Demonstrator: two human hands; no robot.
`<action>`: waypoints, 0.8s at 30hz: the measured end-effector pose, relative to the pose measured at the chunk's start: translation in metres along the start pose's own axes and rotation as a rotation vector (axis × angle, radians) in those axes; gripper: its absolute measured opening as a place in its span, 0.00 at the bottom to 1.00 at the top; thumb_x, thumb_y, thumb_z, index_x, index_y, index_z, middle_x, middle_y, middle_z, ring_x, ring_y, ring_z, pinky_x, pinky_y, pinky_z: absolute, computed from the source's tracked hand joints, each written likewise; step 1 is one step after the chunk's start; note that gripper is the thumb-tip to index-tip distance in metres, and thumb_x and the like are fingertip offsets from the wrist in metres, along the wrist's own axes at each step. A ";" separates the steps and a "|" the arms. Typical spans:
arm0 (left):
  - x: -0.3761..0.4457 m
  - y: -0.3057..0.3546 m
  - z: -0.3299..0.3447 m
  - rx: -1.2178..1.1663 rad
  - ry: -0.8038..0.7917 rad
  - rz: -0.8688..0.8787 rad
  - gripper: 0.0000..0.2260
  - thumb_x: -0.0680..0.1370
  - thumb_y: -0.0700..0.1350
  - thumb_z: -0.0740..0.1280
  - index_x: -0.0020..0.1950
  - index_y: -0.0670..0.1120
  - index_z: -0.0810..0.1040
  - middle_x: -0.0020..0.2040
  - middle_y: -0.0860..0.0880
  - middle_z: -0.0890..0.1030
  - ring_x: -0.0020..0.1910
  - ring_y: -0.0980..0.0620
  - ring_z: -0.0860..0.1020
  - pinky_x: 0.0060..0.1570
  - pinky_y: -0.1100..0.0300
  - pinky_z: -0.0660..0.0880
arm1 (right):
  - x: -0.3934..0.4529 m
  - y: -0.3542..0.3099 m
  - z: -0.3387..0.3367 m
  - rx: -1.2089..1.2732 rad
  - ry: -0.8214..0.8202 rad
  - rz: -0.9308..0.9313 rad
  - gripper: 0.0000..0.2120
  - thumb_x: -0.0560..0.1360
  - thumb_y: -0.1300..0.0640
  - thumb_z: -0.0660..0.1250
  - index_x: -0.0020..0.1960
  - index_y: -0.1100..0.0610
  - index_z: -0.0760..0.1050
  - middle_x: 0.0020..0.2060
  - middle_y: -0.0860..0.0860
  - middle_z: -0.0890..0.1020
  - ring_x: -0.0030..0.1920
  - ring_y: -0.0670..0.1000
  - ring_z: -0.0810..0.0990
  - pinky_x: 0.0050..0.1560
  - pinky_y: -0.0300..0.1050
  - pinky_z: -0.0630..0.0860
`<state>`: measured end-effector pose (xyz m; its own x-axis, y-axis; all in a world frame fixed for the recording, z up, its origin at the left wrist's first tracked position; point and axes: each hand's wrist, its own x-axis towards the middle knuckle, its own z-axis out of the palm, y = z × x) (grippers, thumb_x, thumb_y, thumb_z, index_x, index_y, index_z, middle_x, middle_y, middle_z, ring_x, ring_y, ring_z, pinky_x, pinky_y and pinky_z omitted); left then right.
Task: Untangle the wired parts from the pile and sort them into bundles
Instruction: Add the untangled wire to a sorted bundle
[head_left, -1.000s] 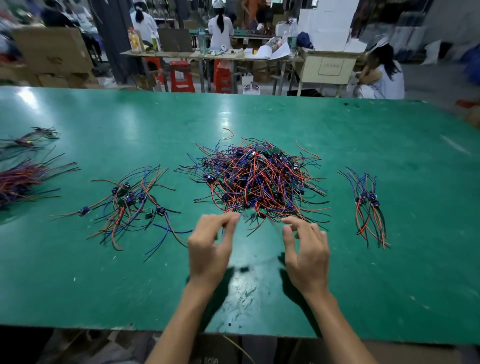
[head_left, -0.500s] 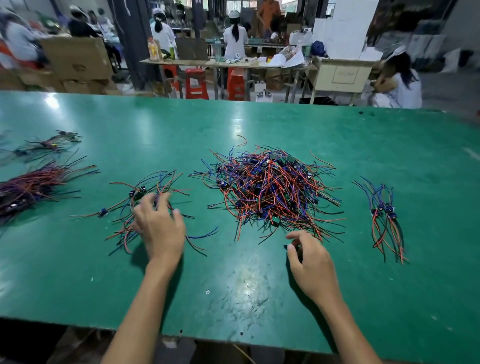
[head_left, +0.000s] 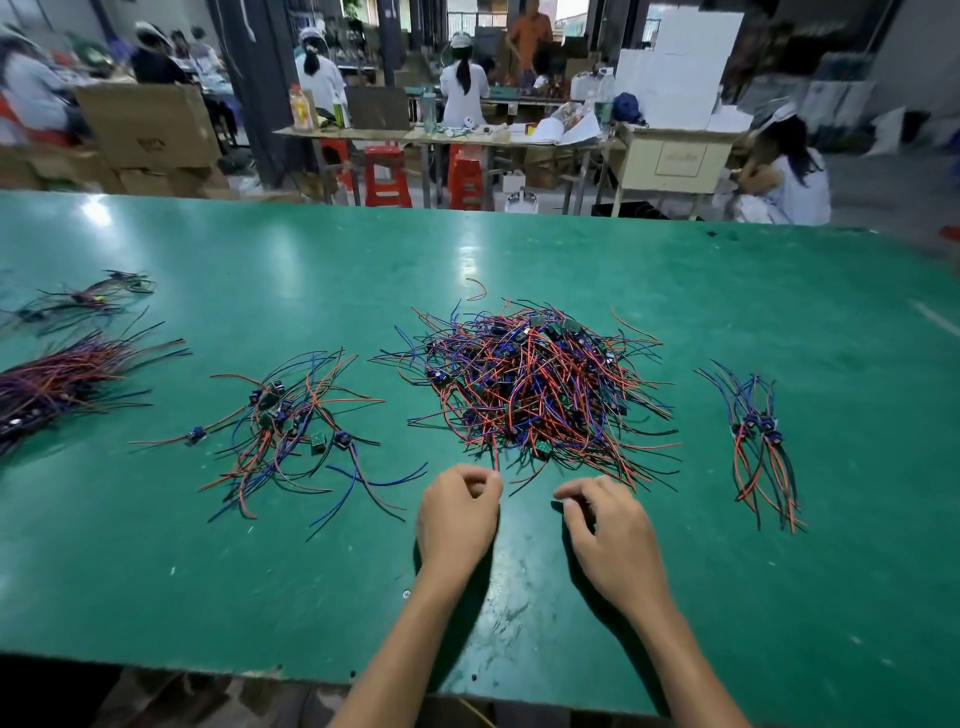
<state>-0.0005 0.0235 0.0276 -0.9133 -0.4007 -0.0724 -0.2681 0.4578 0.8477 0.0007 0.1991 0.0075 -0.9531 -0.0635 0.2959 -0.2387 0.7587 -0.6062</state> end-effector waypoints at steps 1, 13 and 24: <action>-0.006 0.001 -0.003 -0.122 -0.055 -0.032 0.06 0.78 0.51 0.69 0.42 0.53 0.82 0.33 0.59 0.83 0.36 0.59 0.81 0.41 0.59 0.77 | 0.000 -0.002 0.000 -0.001 -0.006 -0.013 0.06 0.80 0.56 0.66 0.50 0.47 0.82 0.46 0.40 0.80 0.51 0.47 0.77 0.57 0.49 0.73; -0.042 -0.010 -0.011 -0.262 -0.367 0.125 0.03 0.74 0.49 0.77 0.43 0.51 0.87 0.37 0.51 0.86 0.36 0.54 0.83 0.35 0.63 0.74 | 0.014 -0.019 0.008 0.295 -0.216 0.224 0.11 0.81 0.41 0.64 0.44 0.40 0.82 0.37 0.36 0.84 0.46 0.38 0.81 0.55 0.46 0.56; -0.019 0.009 -0.013 -0.836 -0.494 -0.175 0.16 0.77 0.52 0.70 0.58 0.43 0.83 0.55 0.45 0.86 0.45 0.54 0.83 0.54 0.57 0.77 | -0.004 -0.012 -0.021 0.960 -0.476 0.133 0.07 0.72 0.57 0.69 0.38 0.59 0.81 0.33 0.54 0.80 0.34 0.46 0.76 0.39 0.35 0.71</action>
<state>0.0188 0.0252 0.0432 -0.9578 0.0544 -0.2822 -0.2823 -0.3611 0.8888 0.0107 0.2042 0.0289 -0.9073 -0.4205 -0.0069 0.0233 -0.0338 -0.9992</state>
